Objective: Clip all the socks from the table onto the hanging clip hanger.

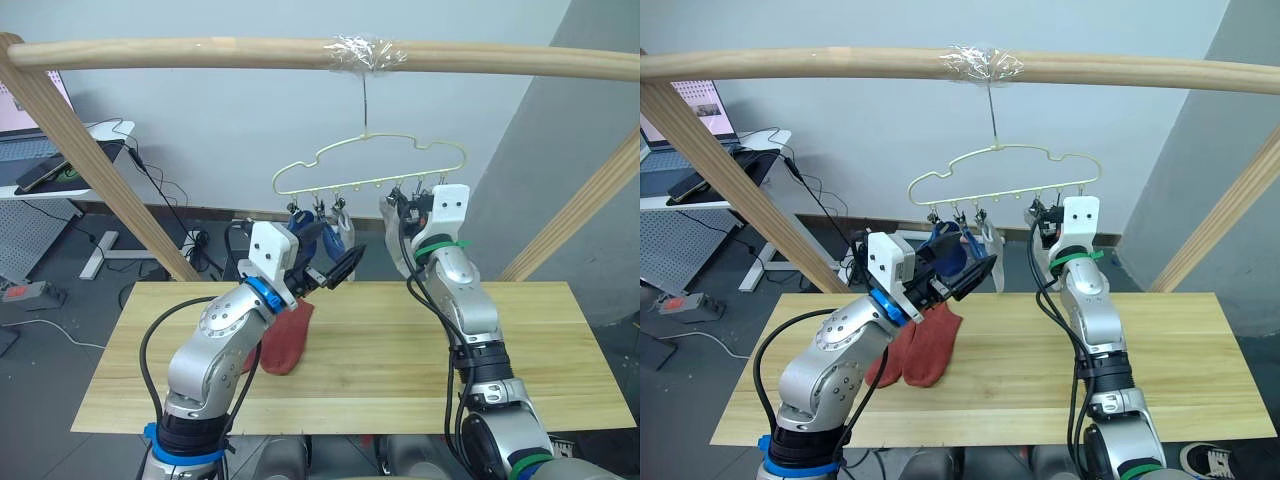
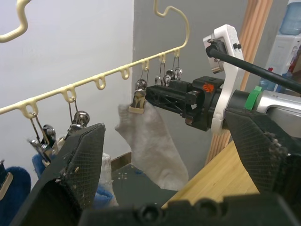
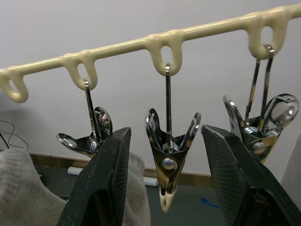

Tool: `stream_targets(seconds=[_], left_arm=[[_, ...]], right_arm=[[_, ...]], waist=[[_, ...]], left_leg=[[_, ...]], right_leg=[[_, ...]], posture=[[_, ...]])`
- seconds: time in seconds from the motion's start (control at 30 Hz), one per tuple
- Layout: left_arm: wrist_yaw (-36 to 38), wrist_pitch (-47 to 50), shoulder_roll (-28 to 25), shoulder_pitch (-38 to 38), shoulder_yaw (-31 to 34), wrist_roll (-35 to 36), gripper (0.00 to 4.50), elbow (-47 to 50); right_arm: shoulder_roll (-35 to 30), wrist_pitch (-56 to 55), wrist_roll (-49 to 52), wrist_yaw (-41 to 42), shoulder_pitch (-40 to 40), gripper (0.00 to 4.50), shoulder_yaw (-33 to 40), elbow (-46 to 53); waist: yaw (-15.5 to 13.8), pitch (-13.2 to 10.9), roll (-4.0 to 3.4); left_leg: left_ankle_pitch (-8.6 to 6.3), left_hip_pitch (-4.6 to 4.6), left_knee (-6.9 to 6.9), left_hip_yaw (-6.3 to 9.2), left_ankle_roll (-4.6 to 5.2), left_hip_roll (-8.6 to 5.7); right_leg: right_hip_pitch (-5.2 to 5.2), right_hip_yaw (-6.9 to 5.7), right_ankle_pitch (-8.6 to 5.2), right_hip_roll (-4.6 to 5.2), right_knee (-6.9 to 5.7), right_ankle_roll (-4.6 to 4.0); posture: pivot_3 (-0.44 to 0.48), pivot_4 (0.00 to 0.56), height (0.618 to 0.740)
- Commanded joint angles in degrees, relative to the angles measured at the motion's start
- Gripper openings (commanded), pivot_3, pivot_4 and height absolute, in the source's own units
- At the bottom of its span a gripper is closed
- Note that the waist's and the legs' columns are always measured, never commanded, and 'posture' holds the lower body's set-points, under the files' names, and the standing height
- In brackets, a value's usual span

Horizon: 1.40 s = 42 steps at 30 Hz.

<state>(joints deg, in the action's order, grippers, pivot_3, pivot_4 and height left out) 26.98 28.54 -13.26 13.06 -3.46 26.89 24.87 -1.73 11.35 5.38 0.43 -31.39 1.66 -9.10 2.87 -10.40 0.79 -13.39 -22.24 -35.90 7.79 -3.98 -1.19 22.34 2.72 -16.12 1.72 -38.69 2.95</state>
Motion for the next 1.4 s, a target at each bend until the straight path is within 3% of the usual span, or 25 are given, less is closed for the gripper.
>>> stream_targets(seconds=[0.03,0.13,0.6,0.7,0.83,1.4], left_arm=[[0.1,-0.8,0.1,0.6,-0.1,0.5,4.5,1.8],[0.0,-0.7,0.0,0.5,-0.1,0.6,4.5,2.1],[-0.1,-1.0,0.2,0.4,-0.1,0.4,4.5,1.8],[-0.3,-1.0,0.3,0.3,-0.2,0.4,4.5,2.0],[-0.4,-1.1,0.4,0.3,-0.3,0.3,4.5,1.9],[-0.8,-0.8,0.7,0.1,-0.5,0.5,4.5,2.4]], right_arm=[[0.8,-0.6,0.3,0.1,-1.7,1.83,0.0,2.3],[1.1,-0.4,0.0,0.0,-1.3,0.84,-0.2,2.3],[0.6,-0.4,-0.3,-0.4,-1.7,0.84,0.0,1.7],[0.6,-0.5,-0.3,-0.5,-1.7,1.5,0.0,1.7],[0.6,-0.6,-0.3,-0.6,-2.3,2.89,0.1,1.3],[1.3,-0.9,0.4,-0.4,-3.8,2.89,0.3,-0.1]], waist=[[0.0,0.0,0.0],[0.0,0.0,0.0],[0.0,0.0,-0.01],[0.0,0.0,-0.01],[0.0,0.0,-0.01],[0.0,0.0,-0.01]], left_leg=[[0.0,0.01,0.0,-0.01,0.0,0.0],[0.0,0.02,0.0,0.0,0.0,0.0],[0.0,0.04,-0.01,0.0,0.0,0.0],[0.0,0.04,-0.01,-0.01,0.0,0.0],[0.0,0.05,-0.01,-0.01,0.0,0.0],[0.0,0.09,-0.02,-0.02,0.0,0.0]], right_leg=[[0.0,0.0,0.0,0.0,-0.01,0.0],[0.0,0.0,0.0,0.0,-0.03,0.0],[0.0,0.0,0.0,0.0,-0.06,0.0],[0.0,0.01,0.0,0.0,-0.07,0.0],[0.0,0.01,0.0,0.0,-0.09,-0.01],[0.0,0.01,0.0,0.0,-0.15,-0.01]], posture=[[0.004,0.12,0.74],[0.004,0.12,0.74],[0.007,0.113,0.74],[0.01,0.116,0.74],[0.011,0.118,0.74],[0.015,0.122,0.74]])
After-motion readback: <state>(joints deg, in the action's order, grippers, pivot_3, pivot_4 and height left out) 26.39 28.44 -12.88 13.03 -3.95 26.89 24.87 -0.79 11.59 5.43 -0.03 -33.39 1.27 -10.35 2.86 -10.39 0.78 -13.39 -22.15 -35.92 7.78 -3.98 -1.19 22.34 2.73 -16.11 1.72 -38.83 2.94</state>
